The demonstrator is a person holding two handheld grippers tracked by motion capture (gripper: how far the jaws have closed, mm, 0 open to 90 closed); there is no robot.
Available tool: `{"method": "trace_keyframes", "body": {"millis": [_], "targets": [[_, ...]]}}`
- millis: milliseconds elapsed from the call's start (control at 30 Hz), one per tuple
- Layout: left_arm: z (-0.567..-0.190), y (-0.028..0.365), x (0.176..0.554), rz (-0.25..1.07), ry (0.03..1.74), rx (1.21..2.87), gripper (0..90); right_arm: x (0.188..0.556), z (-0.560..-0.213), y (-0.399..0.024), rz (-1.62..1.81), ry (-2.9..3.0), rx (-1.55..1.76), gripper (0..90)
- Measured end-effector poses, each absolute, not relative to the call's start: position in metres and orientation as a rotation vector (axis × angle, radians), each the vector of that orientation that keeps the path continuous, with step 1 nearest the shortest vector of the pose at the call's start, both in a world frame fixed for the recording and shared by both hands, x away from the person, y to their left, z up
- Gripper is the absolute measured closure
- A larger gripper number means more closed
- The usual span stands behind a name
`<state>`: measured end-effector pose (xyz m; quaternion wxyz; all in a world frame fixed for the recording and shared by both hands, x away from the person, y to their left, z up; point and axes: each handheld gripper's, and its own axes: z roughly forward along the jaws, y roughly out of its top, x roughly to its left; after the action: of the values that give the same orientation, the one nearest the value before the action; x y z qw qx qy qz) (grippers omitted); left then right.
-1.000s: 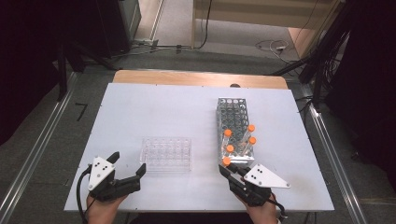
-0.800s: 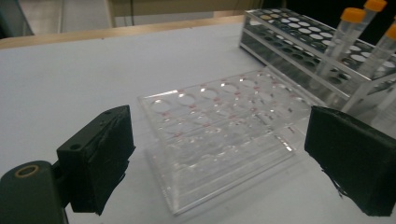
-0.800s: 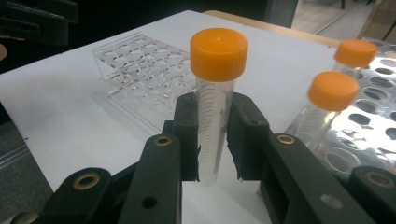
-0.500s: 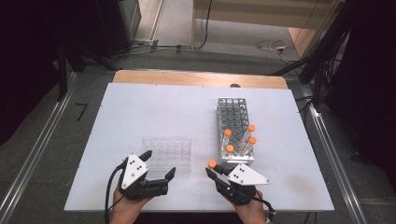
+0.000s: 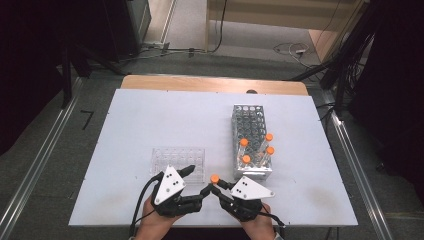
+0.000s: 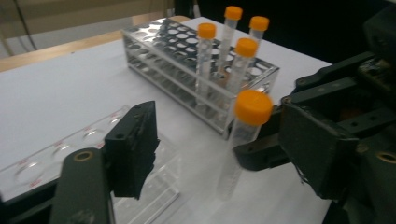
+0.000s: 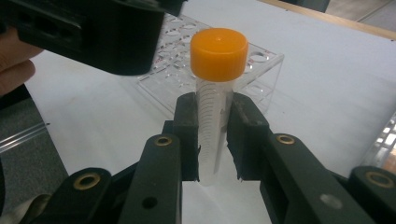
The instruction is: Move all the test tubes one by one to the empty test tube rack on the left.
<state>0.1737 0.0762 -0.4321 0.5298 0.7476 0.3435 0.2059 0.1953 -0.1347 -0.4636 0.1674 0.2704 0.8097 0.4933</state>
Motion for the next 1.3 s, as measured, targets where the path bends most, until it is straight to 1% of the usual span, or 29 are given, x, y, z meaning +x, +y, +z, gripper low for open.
{"method": "trace_keyframes", "body": {"millis": [167,533,700,733,800,867,1000,1133,1300], "targets": [[-0.432,0.067,0.175,0.475,0.789,1.804,40.5,0.192,-0.462,-0.132,1.413,2.309,0.755,72.1],[-0.435,0.059,0.176,0.484,0.765,1.818,68.1,0.191,-0.46,-0.133,1.427,2.306,0.751,72.1],[-0.435,0.06,0.177,0.479,0.766,1.819,69.1,0.191,-0.46,-0.133,1.429,2.31,0.755,71.3],[-0.434,0.06,0.177,0.482,0.77,1.815,69.5,0.192,-0.46,-0.133,1.429,2.312,0.761,68.5],[-0.432,0.062,0.178,0.48,0.775,1.81,69.5,0.193,-0.46,-0.134,1.439,2.328,0.765,59.0],[-0.429,0.066,0.18,0.475,0.788,1.799,69.6,0.194,-0.46,-0.134,1.436,2.333,0.768,45.7],[-0.421,0.073,0.181,0.46,0.804,1.772,69.6,0.197,-0.461,-0.135,1.414,2.337,0.787,33.9],[-0.414,0.078,0.182,0.47,0.812,1.749,69.6,0.198,-0.461,-0.135,1.4,2.335,0.802,28.9],[-0.407,0.086,0.184,0.488,0.828,1.721,69.6,0.198,-0.463,-0.134,1.378,2.337,0.811,25.5]]}}
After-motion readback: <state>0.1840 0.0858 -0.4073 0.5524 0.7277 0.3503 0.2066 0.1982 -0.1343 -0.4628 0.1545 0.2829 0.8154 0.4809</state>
